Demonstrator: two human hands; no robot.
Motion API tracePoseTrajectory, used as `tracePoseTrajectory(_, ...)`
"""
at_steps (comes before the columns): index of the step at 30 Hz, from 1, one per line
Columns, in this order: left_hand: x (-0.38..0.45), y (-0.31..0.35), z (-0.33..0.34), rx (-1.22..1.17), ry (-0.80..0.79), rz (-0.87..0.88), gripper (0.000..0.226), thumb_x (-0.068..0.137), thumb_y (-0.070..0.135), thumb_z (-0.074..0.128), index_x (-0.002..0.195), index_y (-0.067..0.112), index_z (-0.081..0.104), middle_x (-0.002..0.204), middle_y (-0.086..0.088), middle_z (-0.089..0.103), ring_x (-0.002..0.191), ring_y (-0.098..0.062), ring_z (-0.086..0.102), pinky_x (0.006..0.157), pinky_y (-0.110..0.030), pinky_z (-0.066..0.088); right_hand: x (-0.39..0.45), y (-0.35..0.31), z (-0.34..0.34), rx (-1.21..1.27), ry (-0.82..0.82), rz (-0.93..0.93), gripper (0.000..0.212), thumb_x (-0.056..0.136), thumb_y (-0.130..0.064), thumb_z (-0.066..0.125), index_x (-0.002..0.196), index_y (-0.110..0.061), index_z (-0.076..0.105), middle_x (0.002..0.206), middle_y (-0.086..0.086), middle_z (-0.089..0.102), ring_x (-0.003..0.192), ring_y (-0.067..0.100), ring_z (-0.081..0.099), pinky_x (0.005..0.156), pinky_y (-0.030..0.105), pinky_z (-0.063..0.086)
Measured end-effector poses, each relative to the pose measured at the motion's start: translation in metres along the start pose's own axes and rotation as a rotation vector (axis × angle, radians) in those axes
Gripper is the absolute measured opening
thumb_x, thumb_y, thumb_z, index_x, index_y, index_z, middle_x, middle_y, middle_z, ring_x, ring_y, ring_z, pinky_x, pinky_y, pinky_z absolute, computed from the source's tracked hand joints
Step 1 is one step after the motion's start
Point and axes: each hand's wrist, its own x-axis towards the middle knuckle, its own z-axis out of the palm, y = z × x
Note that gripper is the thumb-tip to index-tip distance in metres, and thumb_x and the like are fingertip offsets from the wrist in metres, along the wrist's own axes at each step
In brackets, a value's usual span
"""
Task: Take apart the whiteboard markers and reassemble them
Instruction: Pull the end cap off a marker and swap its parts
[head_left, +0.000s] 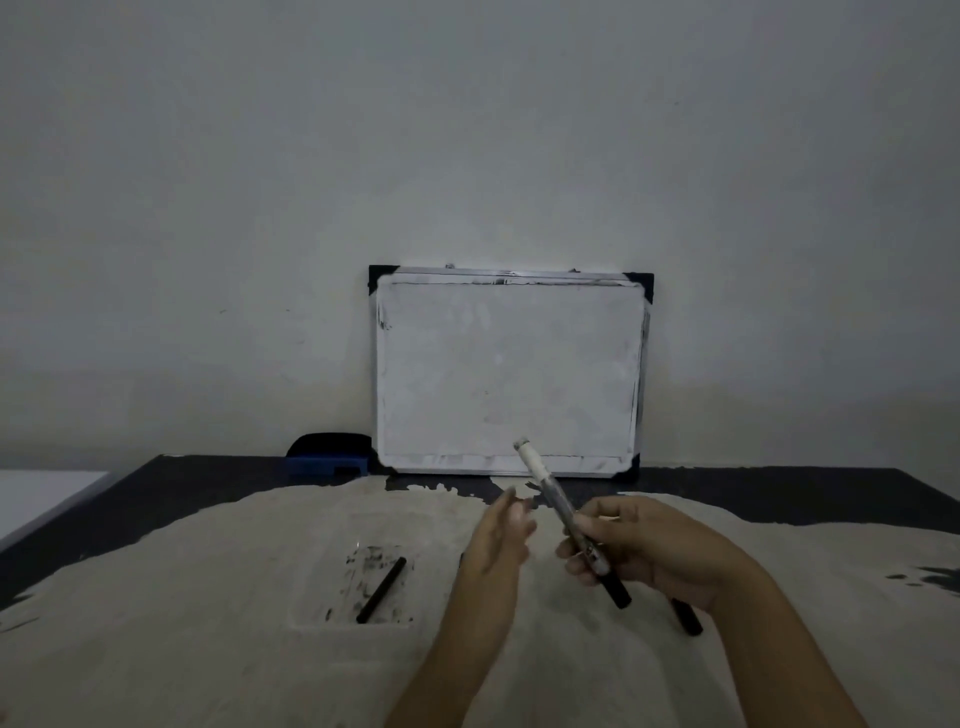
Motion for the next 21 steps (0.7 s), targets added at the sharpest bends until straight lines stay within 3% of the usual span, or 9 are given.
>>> tracePoseTrajectory(5,0.01,0.041,-0.012,-0.347,-0.016,0.163,0.047,0.085,0.044,0.031,0.122,0.022,0.052,0.111,0.001,0.071,0.1,-0.018,0.067,0.089,-0.033,0.054,-0.006,-0.015,0.019,-0.009,-0.235,-0.055,0.018,0.086,-0.018,0.055,0.092,-0.001,0.058,0.073,0.01,0.066,0.061,0.016,0.06,0.059,0.024,0.053)
tracePoseTrajectory(10,0.022,0.064,-0.012,-0.37,-0.025,0.2,0.037,0.088,0.038,0.031,0.103,0.018,0.059,0.09,0.005,0.075,0.086,-0.012,0.068,0.068,-0.024,0.058,-0.004,-0.016,0.028,0.058,-0.29,-0.076,0.028,0.093,-0.031,0.046,0.092,-0.005,0.058,0.059,-0.001,0.045,0.047,0.007,0.035,0.044,0.016,0.031)
tracePoseTrajectory(12,0.024,0.068,-0.013,-0.366,-0.058,0.187,0.031,0.085,0.037,0.036,0.091,0.017,0.059,0.09,0.005,0.075,0.088,-0.012,0.069,0.068,-0.024,0.058,-0.006,-0.021,0.031,-0.017,-0.237,-0.086,0.041,0.093,-0.04,0.039,0.091,-0.007,0.062,0.056,-0.004,0.038,0.045,0.006,0.027,0.042,0.016,0.024)
tracePoseTrajectory(15,0.025,0.071,-0.018,-0.335,-0.061,0.171,0.029,0.094,0.027,0.034,0.085,0.014,0.059,0.09,0.007,0.076,0.094,-0.011,0.068,0.081,-0.02,0.056,-0.009,-0.028,0.031,-0.253,-0.107,-0.163,0.044,0.086,-0.049,0.038,0.084,-0.012,0.062,0.054,-0.007,0.037,0.044,0.005,0.028,0.042,0.015,0.025)
tracePoseTrajectory(21,0.02,0.081,-0.016,-0.306,0.064,0.129,0.031,0.094,0.031,0.037,0.076,0.023,0.062,0.092,0.013,0.072,0.095,-0.01,0.064,0.091,-0.026,0.046,-0.005,-0.029,0.039,-0.675,0.219,-0.439,0.034,0.096,-0.035,0.04,0.075,-0.017,0.06,0.058,-0.004,0.045,0.052,0.008,0.039,0.054,0.021,0.033)
